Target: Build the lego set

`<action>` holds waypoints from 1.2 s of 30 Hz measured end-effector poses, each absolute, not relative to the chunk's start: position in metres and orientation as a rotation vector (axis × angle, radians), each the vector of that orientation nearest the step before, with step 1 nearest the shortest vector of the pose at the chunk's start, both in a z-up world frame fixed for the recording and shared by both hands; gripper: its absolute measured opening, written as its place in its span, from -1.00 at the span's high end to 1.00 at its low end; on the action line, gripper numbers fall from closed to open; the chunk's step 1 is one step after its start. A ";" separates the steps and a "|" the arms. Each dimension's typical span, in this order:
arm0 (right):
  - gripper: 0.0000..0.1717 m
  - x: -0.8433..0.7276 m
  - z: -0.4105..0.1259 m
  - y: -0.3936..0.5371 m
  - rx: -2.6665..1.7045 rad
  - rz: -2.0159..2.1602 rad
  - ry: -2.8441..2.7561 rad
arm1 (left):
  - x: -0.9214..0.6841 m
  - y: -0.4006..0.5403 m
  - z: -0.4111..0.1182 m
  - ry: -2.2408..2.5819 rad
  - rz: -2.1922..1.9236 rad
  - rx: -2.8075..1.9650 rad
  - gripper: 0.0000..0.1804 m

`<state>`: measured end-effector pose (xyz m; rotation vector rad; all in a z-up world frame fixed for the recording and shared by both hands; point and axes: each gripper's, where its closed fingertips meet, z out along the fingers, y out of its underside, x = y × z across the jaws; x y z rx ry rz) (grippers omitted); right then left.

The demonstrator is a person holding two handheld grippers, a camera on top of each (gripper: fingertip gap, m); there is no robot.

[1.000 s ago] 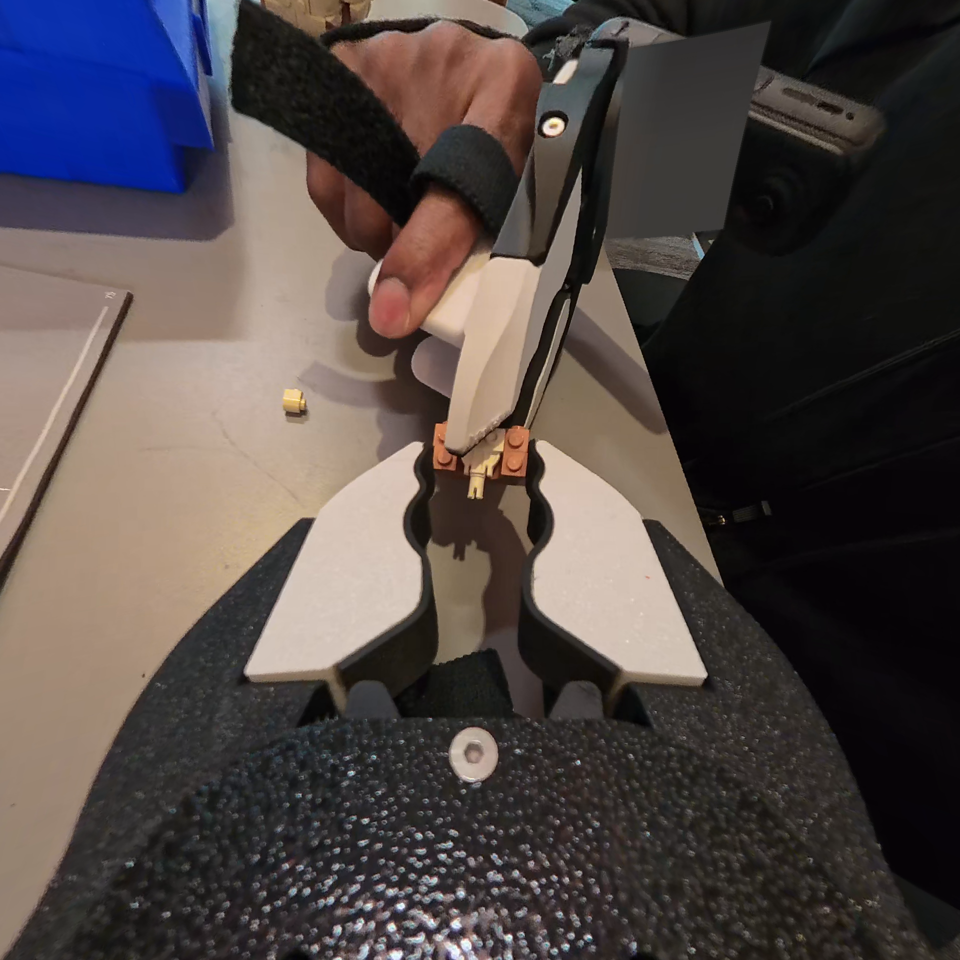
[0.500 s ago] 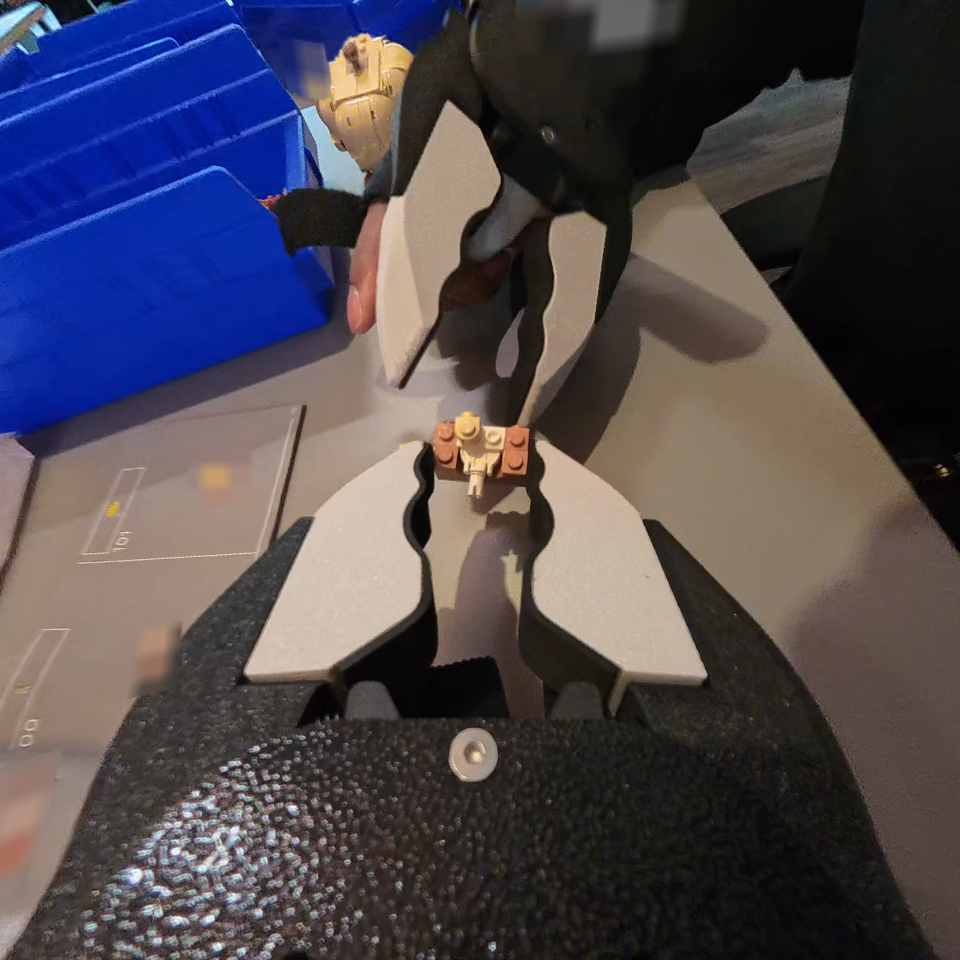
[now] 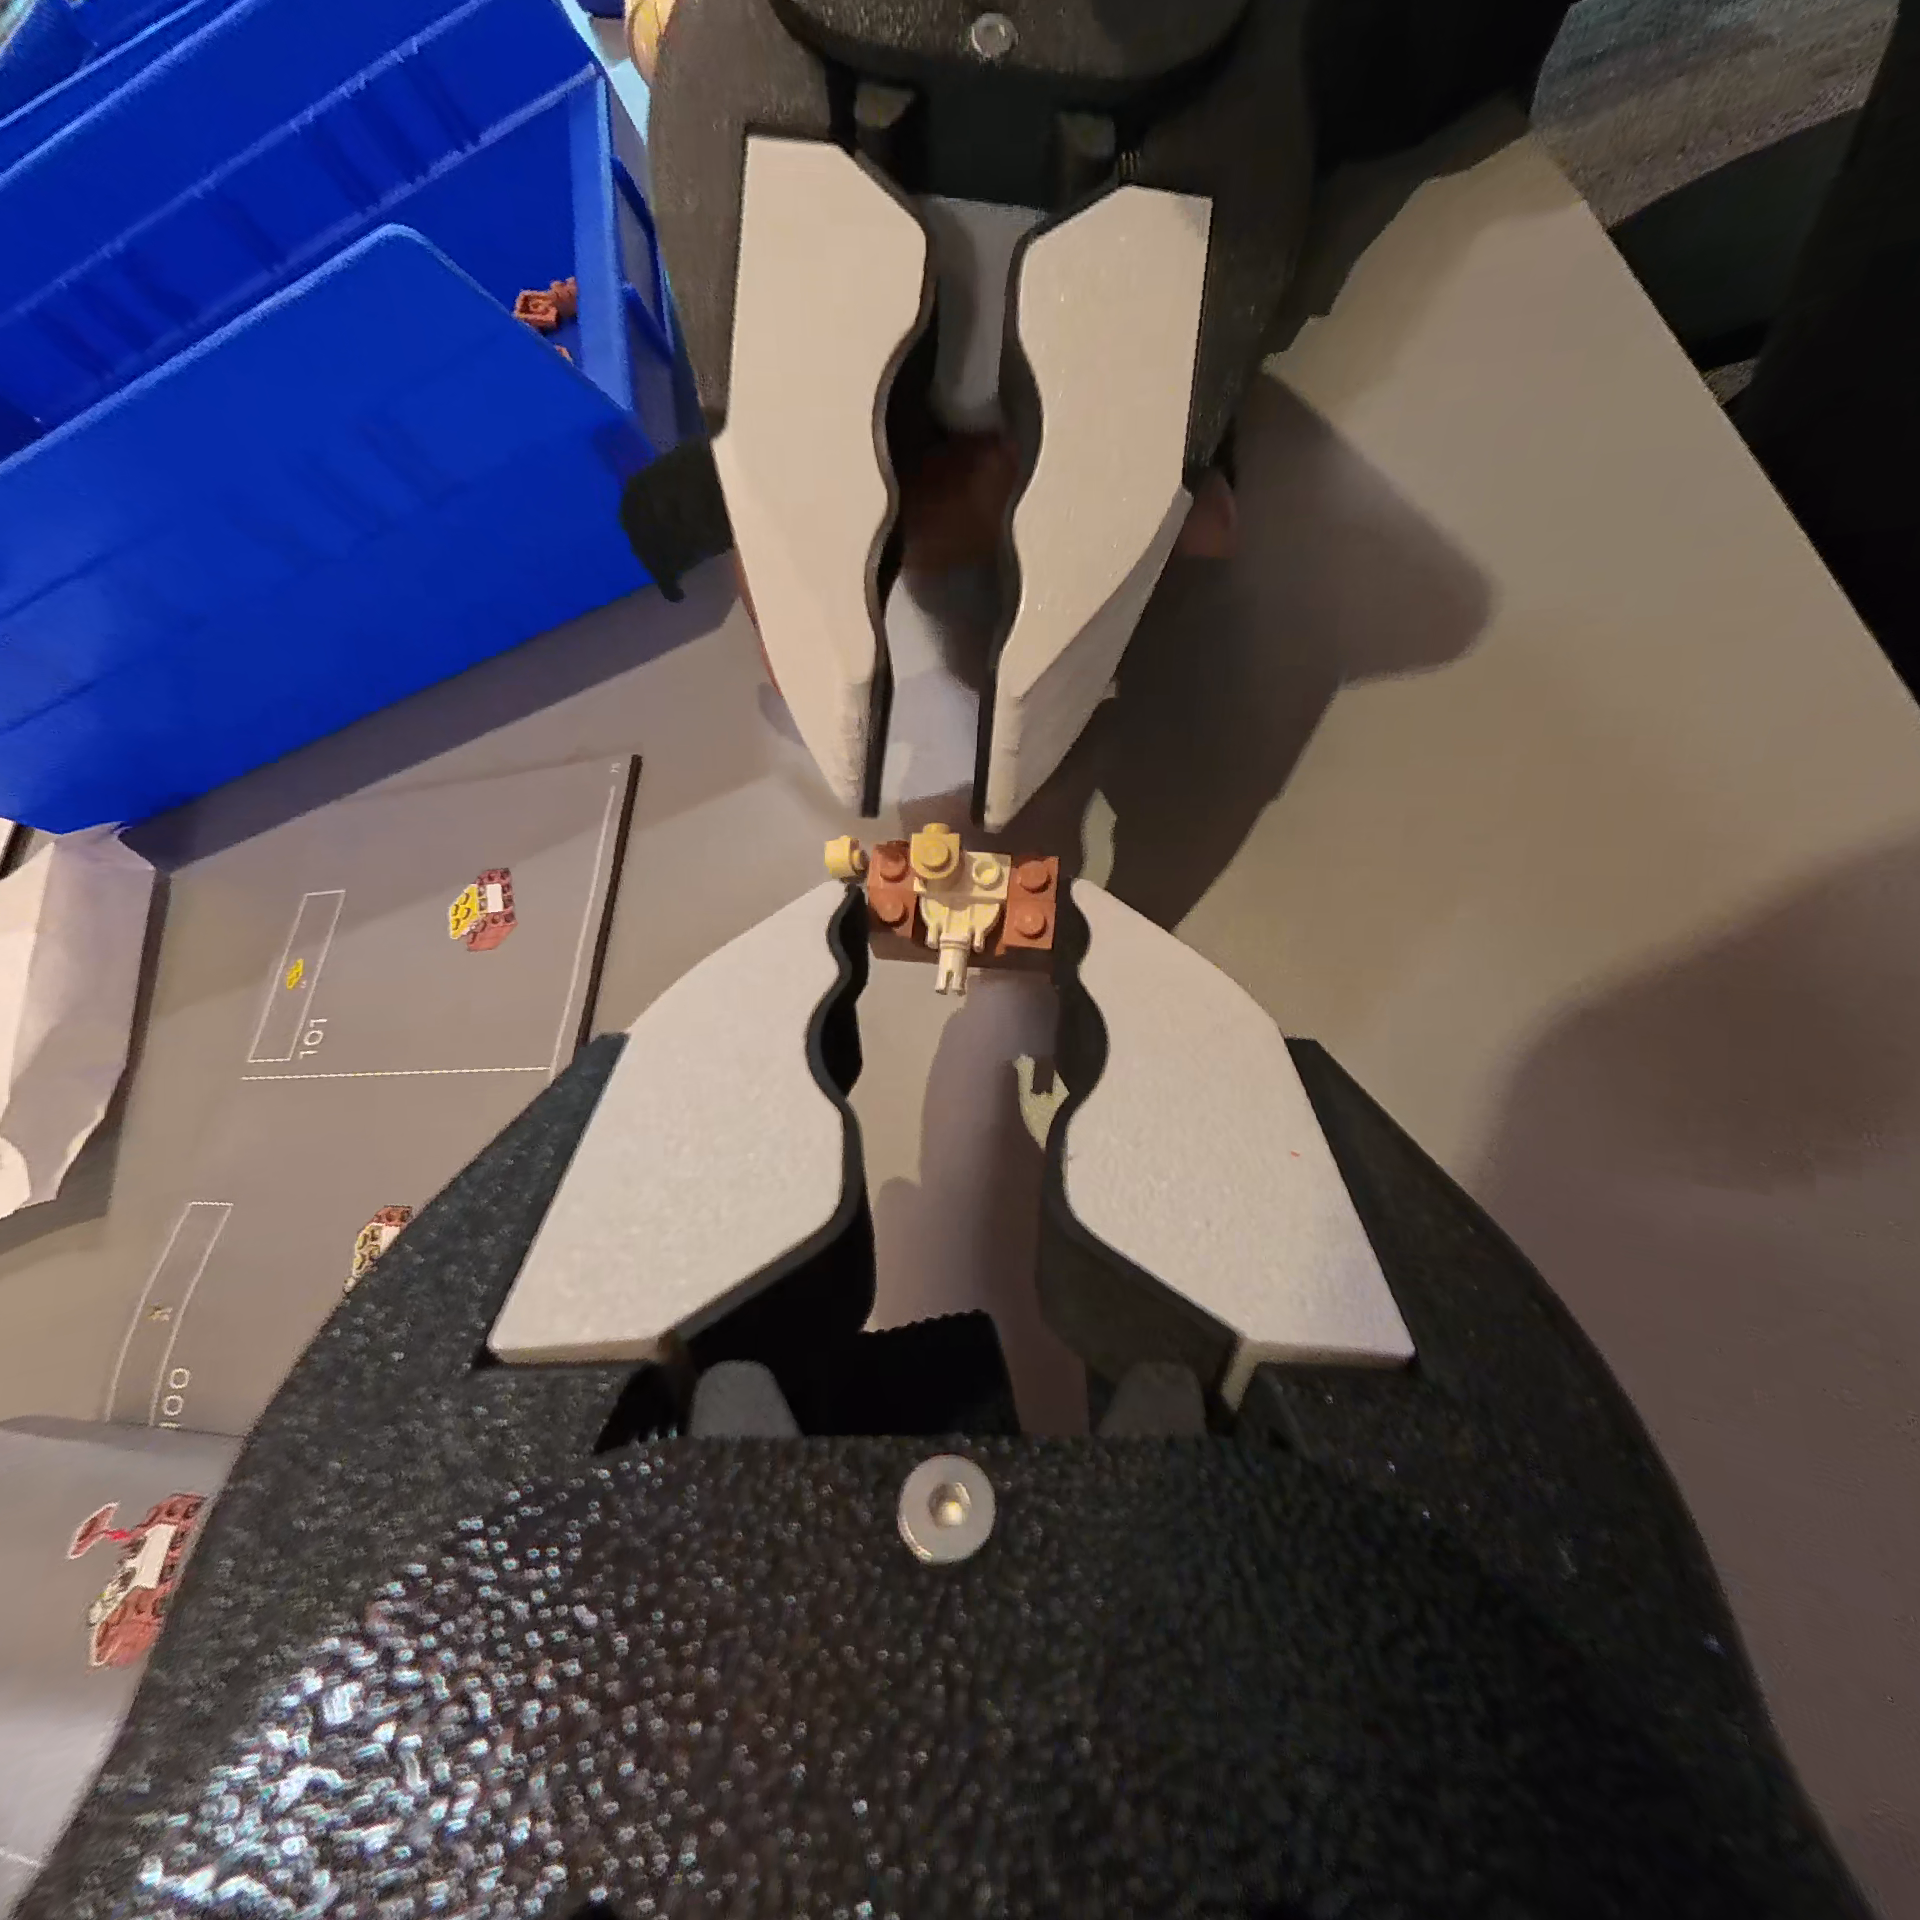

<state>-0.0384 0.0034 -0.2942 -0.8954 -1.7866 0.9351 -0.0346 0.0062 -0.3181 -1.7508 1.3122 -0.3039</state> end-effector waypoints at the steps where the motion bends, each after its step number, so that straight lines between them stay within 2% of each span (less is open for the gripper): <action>1: 0.83 -0.039 -0.296 0.003 -0.903 0.936 -1.798 | -0.034 0.006 -0.319 1.317 -0.302 -1.754 0.63; 9: 0.91 -0.038 -0.300 0.001 -0.942 0.967 -1.845 | -0.033 0.005 -0.317 1.331 -0.273 -1.754 0.63; 36: 0.93 -0.045 -0.300 0.017 -1.075 0.812 -1.708 | -0.041 0.019 -0.317 1.194 -0.223 -1.842 0.63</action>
